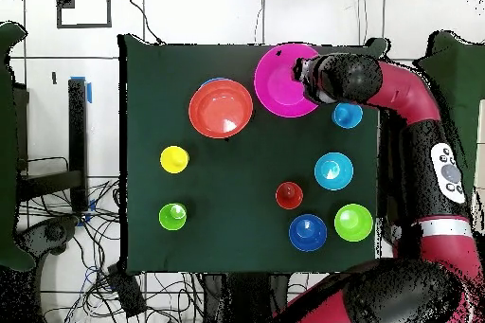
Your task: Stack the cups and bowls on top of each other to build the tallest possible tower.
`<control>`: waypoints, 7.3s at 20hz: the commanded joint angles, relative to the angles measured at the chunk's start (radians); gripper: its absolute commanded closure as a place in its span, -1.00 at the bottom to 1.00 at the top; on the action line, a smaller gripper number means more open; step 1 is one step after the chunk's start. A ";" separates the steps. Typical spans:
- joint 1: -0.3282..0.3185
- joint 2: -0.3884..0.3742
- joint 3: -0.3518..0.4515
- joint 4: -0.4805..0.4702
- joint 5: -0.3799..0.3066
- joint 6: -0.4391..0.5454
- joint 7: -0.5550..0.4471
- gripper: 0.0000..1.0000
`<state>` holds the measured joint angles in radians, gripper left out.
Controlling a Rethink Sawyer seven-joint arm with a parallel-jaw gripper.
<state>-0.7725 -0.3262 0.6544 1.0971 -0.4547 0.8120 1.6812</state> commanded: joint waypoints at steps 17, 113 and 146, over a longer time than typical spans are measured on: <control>0.033 -0.045 -0.054 -0.004 -0.071 0.169 -0.267 -1.00; -0.039 -0.085 0.026 0.146 -0.219 -0.120 -0.161 -1.00; -0.002 -0.106 -0.025 0.171 -0.238 -0.169 -0.064 -1.00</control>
<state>-0.8116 -0.4561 0.6877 1.2028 -0.6414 0.6838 1.6693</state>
